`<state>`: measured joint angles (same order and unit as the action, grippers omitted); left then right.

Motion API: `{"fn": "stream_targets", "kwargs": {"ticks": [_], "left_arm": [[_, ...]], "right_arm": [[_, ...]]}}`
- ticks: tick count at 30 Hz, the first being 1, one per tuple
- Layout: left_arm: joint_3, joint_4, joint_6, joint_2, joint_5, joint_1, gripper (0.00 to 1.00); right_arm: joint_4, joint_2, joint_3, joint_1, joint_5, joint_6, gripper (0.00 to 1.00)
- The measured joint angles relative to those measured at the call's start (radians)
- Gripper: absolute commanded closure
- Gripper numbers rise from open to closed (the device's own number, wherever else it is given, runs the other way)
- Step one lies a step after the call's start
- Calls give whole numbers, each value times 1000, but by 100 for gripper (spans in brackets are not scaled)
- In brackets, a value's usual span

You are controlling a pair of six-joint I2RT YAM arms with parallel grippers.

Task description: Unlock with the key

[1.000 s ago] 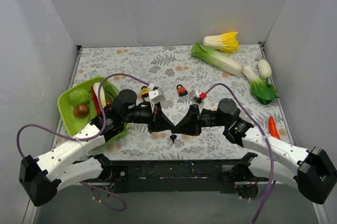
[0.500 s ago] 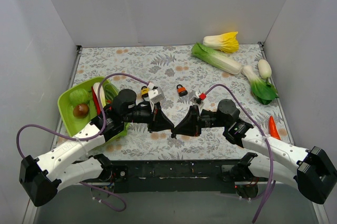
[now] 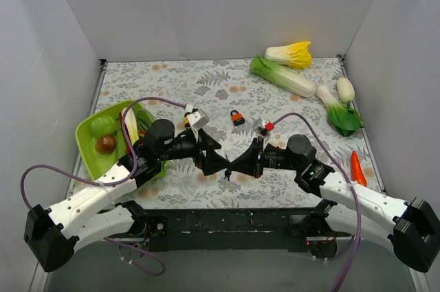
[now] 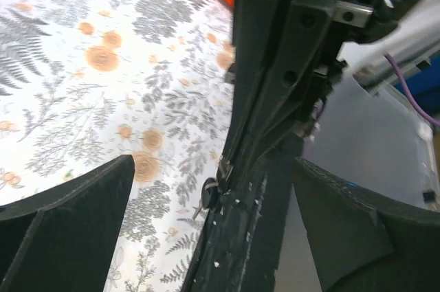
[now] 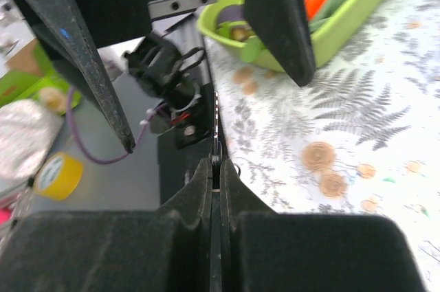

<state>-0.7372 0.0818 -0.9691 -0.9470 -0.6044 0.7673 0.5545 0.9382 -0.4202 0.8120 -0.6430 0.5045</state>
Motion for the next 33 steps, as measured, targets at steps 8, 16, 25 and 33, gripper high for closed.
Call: {"fn": "stream_targets", "kwargs": {"ticks": [8,16,25,33], "left_arm": [[48,-127,-167,-25,304,-6,2],[-97,-103,-310,-333,542,-7,4],[-481,112,-383,-777,737,28,5],[-717,327,-378,-1041,843,27,8]], "right_arm": [[-229,-132,-18,-135,274,-108,99],[-352,-170,-48,-363,381,-116,99],[-390,-246,-48,-365,413,-119,99],[-396,-331,-26,-365,416,-121,99]]}}
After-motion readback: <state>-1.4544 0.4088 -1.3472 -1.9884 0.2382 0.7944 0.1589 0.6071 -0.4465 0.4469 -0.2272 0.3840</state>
